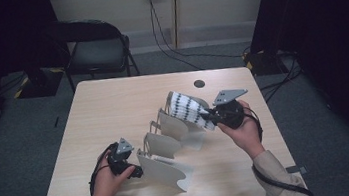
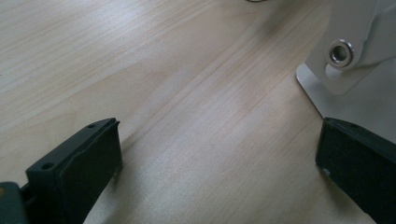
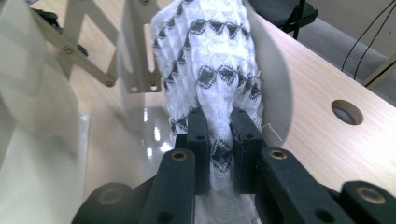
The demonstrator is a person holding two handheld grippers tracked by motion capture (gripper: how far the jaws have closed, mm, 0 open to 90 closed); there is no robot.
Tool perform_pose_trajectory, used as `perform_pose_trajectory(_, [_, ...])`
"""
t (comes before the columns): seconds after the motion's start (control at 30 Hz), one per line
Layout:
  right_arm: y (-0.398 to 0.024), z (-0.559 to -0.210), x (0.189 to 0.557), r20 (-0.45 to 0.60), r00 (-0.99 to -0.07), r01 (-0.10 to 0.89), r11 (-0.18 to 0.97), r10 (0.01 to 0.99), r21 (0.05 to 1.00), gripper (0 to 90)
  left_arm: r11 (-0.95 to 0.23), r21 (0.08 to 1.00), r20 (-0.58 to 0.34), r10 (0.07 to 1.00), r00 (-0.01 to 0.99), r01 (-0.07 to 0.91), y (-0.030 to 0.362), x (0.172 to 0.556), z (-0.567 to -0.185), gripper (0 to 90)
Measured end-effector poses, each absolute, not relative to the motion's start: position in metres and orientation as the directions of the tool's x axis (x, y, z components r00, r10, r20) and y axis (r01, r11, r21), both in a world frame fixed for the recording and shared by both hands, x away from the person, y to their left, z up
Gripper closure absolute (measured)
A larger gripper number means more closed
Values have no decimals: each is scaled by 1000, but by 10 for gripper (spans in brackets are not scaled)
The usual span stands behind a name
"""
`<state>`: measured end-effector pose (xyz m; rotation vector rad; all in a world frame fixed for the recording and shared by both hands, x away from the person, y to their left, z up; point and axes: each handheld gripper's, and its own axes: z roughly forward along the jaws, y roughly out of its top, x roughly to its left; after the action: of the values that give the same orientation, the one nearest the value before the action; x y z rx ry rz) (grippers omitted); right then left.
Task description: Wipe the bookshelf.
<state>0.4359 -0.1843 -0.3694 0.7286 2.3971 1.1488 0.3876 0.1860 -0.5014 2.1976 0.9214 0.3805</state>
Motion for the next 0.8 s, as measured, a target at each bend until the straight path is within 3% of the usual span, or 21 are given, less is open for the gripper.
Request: perform_pose_trajectory(0.8, [-176, -449, 451, -37, -797, 415, 592, 603, 691, 809, -491, 712, -4, 711, 703, 501, 186, 388, -501, 0])
